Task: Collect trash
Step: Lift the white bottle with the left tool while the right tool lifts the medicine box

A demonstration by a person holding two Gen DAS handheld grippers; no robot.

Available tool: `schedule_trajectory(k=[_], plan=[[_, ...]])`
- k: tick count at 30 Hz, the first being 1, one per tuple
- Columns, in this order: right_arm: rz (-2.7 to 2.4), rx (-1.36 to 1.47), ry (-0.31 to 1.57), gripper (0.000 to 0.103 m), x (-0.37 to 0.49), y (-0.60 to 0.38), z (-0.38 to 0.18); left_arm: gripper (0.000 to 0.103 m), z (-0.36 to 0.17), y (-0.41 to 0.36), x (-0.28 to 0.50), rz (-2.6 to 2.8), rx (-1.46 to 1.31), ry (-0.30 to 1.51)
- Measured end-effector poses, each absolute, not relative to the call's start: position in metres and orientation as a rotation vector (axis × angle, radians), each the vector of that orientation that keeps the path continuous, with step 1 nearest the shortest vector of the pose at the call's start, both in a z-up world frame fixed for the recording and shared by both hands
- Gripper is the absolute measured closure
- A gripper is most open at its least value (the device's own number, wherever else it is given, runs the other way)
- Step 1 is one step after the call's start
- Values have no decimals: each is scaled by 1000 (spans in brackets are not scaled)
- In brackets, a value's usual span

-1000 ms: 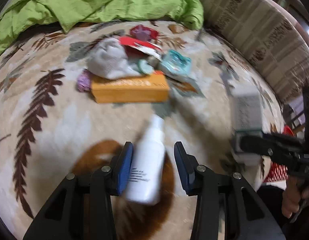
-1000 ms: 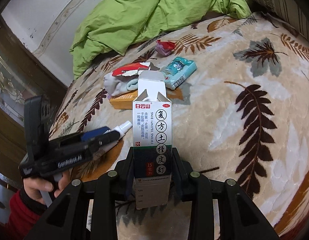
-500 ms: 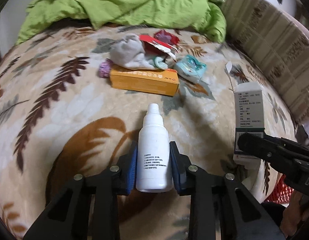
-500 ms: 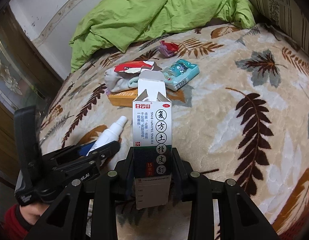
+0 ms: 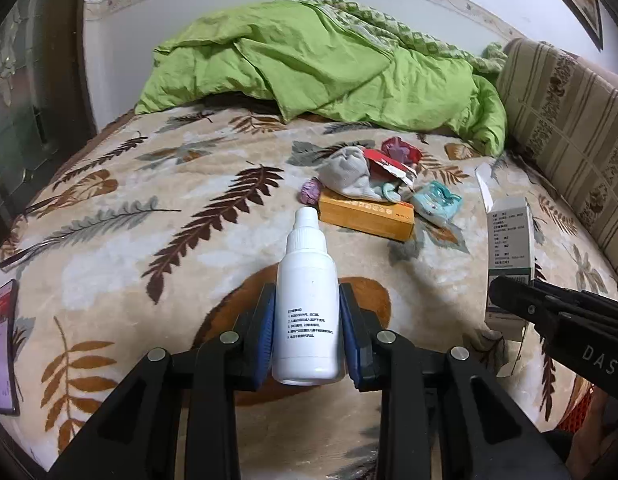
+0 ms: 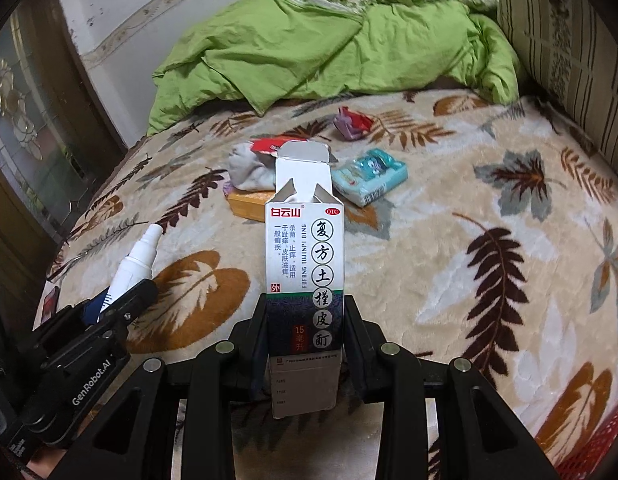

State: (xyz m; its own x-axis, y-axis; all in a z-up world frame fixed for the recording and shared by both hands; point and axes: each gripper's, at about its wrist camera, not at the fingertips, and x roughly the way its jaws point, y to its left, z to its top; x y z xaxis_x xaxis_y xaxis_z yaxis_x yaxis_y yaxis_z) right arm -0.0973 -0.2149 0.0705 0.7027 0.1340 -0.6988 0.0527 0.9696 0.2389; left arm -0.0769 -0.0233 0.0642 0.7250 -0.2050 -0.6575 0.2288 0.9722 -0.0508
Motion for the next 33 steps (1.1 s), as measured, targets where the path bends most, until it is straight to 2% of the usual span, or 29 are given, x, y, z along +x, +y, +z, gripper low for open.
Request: schedule_trajectory(k=[6,33], plan=[[44,224,743,67,-102,-209,78,74,68,-24,-87,-228,52,694],[28,217,748,67,-102,-208,73,74,68,-27,-86,-246,33,684]])
